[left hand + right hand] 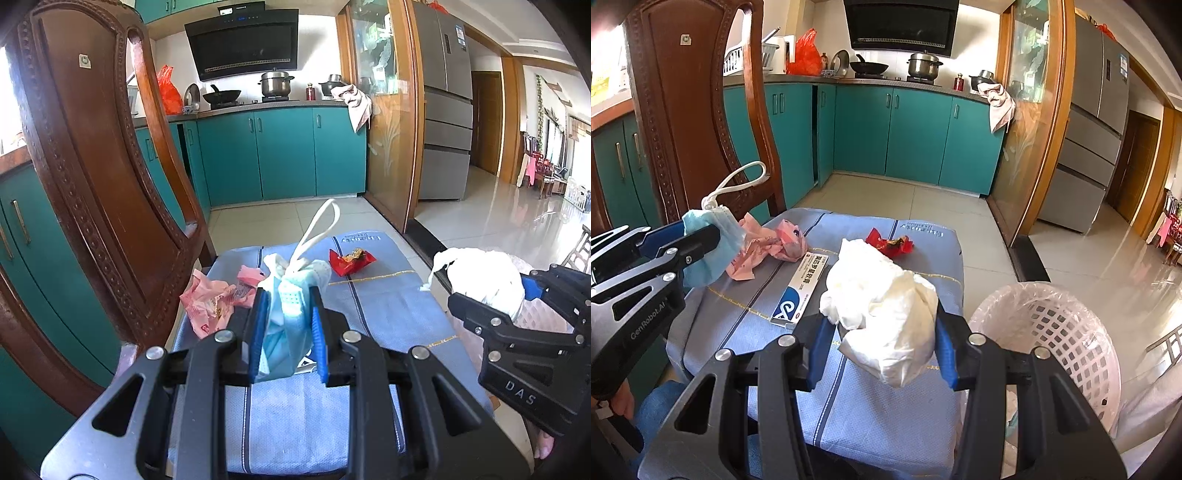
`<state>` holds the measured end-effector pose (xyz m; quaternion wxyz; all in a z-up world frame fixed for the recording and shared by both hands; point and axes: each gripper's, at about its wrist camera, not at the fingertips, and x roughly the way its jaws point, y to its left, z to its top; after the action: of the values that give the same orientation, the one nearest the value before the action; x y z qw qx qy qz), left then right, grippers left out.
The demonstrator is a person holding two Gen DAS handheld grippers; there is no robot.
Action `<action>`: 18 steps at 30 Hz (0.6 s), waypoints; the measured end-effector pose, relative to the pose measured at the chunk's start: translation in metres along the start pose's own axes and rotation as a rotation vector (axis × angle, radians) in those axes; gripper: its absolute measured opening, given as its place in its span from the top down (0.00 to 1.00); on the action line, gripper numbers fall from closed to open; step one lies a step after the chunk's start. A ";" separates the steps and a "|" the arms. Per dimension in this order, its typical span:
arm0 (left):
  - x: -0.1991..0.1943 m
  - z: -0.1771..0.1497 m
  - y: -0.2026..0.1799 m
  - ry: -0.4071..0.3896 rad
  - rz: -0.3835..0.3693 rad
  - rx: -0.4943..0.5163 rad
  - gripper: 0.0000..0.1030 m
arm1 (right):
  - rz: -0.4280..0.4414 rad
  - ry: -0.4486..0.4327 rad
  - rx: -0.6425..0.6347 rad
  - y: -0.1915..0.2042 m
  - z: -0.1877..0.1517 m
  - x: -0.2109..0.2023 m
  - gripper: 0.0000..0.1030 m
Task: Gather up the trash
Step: 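Carry the tissue and mask over the basket and open both tools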
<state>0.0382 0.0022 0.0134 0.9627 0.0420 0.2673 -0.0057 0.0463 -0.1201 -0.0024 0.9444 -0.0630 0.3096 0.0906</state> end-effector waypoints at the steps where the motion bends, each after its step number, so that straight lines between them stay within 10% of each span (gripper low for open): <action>1: 0.001 0.000 0.000 0.002 0.001 0.001 0.77 | 0.001 -0.001 0.002 0.000 0.000 0.000 0.53; 18: 0.037 0.021 -0.101 0.056 -0.225 0.089 0.76 | -0.207 0.012 0.195 -0.141 -0.028 -0.025 0.53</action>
<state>0.0777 -0.0997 0.0042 0.9453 0.0546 0.2965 -0.1245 0.0400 -0.2659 -0.0005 0.9486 -0.0031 0.3142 -0.0384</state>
